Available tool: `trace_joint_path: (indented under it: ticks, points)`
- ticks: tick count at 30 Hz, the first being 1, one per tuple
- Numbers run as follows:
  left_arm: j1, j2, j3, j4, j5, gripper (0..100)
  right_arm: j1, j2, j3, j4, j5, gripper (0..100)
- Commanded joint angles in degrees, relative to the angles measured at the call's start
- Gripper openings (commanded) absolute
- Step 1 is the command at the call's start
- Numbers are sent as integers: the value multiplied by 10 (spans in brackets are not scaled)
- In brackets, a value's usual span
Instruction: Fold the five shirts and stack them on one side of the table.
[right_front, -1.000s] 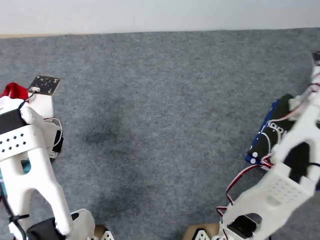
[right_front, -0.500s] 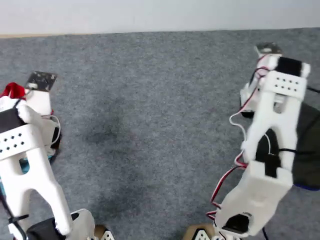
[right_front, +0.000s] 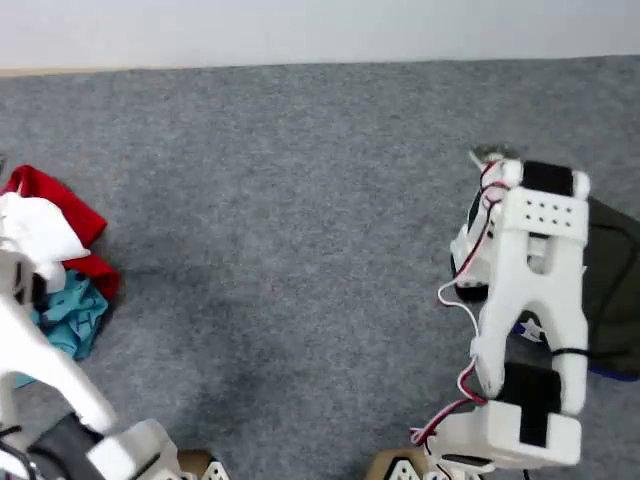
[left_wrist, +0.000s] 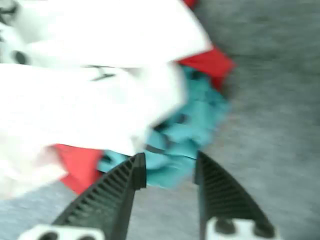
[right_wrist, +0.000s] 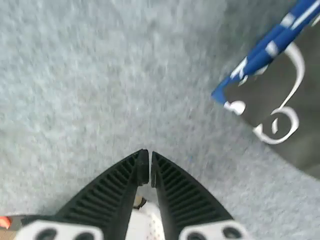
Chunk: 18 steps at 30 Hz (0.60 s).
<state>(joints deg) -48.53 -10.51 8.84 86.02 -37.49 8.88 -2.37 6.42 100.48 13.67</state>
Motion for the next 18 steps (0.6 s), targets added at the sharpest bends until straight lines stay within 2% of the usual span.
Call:
trace_joint_path:
  ticks: [1, 8, 11, 13, 18]
  points:
    - [-14, 40, -20, -102, -47, 198, 12, -36, 19, 24, 7, 10]
    - [-9, 160, -20, -209, -93, 194, 13, -36, 31, 24, 7, 10]
    - [-6, 200, -20, -227, -97, 106, 13, -36, 30, 24, 7, 10]
    - [4, 202, -36, -222, -97, 0, 13, -37, 29, 24, 7, 10]
    - [33, 134, -129, -136, -92, 4, 13, -38, 29, 24, 7, 10]
